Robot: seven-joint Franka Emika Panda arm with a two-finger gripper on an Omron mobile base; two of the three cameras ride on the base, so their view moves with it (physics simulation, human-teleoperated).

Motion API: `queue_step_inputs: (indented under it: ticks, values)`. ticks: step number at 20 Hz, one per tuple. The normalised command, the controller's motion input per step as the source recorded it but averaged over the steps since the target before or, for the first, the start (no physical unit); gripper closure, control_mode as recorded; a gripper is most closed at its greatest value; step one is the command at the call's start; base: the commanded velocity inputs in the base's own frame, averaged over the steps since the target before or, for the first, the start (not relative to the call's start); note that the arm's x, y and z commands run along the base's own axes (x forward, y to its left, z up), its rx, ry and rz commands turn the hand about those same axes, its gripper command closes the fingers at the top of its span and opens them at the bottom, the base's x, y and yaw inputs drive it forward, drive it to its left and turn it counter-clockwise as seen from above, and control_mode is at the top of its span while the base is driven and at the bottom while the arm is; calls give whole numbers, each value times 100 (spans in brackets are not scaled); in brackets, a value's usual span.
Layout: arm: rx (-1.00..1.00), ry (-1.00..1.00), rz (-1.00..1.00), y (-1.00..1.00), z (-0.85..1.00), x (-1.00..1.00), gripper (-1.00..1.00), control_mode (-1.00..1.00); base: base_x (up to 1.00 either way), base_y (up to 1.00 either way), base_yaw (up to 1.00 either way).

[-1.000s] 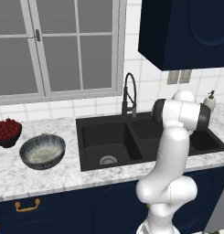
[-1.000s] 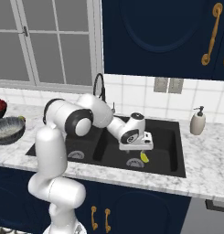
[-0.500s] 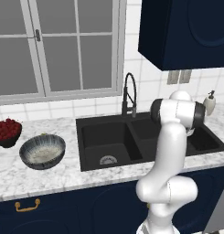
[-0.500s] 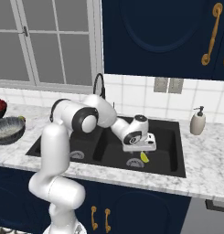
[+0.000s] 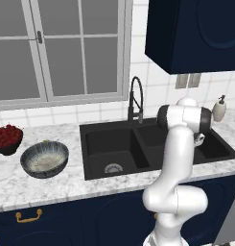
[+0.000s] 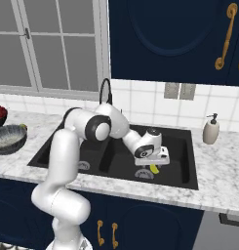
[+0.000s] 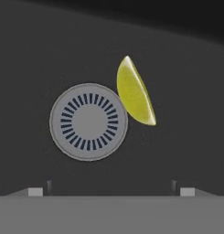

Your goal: Pick the lemon wedge from the sink and place it in the bowl. Then pick the bowl and place it in the microwave. Then close the microwave door and press the start button.

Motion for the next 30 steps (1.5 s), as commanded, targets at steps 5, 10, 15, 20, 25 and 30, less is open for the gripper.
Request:
queue_step_inputs:
  ticks: [5, 10, 15, 20, 25, 30]
  values:
    - [2, 0, 2, -1, -24, 33, -100, -100, 0, 0, 0]
    - [3, 0, 2, 0, -19, 40, -100, -100, 0, 0, 0]
    - [2, 0, 0, -3, -17, 31, -100, -100, 0, 0, 0]
    - [0, 0, 0, -3, -26, 25, -100, -100, 0, 0, 0]
    - [0, 0, 2, -11, -25, 26, -100, -100, 0, 0, 0]
    - [0, 0, 2, -3, -33, 15, -100, -100, 0, 0, 0]
